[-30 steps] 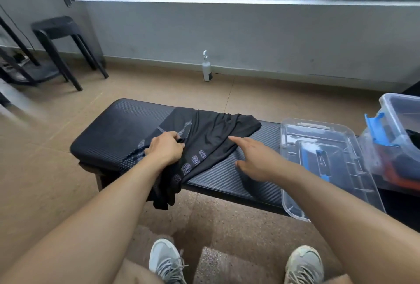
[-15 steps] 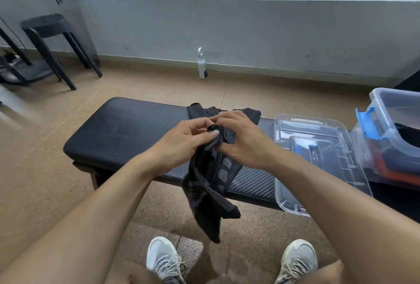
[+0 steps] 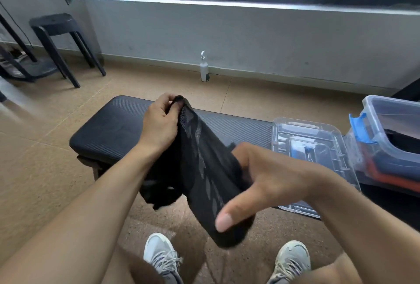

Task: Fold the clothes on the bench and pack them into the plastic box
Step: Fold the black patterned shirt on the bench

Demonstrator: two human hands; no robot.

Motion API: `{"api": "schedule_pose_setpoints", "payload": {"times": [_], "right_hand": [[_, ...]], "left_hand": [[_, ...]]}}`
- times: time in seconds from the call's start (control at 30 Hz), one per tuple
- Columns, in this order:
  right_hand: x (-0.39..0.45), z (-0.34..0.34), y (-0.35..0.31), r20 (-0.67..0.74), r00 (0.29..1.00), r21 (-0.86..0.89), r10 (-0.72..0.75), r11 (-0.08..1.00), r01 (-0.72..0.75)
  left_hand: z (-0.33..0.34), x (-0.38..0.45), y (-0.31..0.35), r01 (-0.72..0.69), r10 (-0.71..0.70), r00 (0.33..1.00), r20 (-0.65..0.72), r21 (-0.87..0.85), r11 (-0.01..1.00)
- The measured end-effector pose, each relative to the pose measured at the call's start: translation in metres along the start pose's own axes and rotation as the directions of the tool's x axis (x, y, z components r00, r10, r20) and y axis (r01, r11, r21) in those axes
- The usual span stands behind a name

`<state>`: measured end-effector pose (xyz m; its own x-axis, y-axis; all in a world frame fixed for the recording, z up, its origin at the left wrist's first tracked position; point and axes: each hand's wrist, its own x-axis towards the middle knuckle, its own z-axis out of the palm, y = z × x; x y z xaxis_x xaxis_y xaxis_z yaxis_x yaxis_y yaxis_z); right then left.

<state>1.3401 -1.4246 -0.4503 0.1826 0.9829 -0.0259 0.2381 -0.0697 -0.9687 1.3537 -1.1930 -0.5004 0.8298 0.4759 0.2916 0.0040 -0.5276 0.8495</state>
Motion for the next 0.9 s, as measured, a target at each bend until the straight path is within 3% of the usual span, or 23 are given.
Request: {"api": "schedule_pose_setpoints", "payload": {"times": [0.1,0.2,0.27,0.33,0.4,0.5,0.57,0.63,0.77,0.9], "right_hand": [[-0.019,-0.014,-0.002,0.06,0.991,0.226,-0.12,0.969,0.104],[-0.041,-0.033,0.005,-0.077,0.976,0.513,-0.203,0.832,0.213],[-0.056,-0.051,0.009,-0.19,0.971,0.604,-0.146,0.763,0.233],[-0.069,-0.068,0.013,-0.4,0.912,0.473,0.095,0.873,0.116],[-0.081,-0.08,0.024,-0.546,0.755,0.307,0.363,0.925,-0.223],[-0.089,-0.09,0.048,-0.699,0.497,0.05,0.514,0.728,-0.684],[-0.088,-0.092,0.059,-0.803,0.393,-0.014,0.448,0.645,-0.764],[-0.086,-0.093,0.063,-0.867,0.325,-0.014,0.377,0.634,-0.773],[-0.079,-0.094,0.07,-0.892,0.276,-0.011,0.359,0.592,-0.806],[-0.082,-0.098,0.076,-0.931,0.175,0.009,0.321,0.499,-0.866]], "left_hand": [[-0.001,0.003,-0.002,0.008,-0.008,0.999,-0.033,-0.022,1.0],[-0.001,0.005,-0.005,0.012,-0.013,0.998,-0.057,-0.028,1.0],[-0.002,0.01,-0.005,0.017,-0.018,0.997,-0.079,-0.014,1.0],[-0.006,0.017,-0.01,0.052,-0.051,0.992,-0.112,0.01,0.999],[-0.012,0.024,-0.02,0.102,-0.095,0.984,-0.152,0.037,0.994],[-0.02,0.025,-0.037,0.158,-0.138,0.974,-0.179,0.102,0.982],[-0.022,0.024,-0.043,0.172,-0.152,0.977,-0.15,0.131,0.976],[-0.022,0.024,-0.046,0.162,-0.148,0.984,-0.101,0.139,0.977],[-0.02,0.026,-0.045,0.153,-0.145,0.987,-0.074,0.122,0.981],[-0.017,0.03,-0.046,0.157,-0.149,0.985,-0.081,0.099,0.983]]}}
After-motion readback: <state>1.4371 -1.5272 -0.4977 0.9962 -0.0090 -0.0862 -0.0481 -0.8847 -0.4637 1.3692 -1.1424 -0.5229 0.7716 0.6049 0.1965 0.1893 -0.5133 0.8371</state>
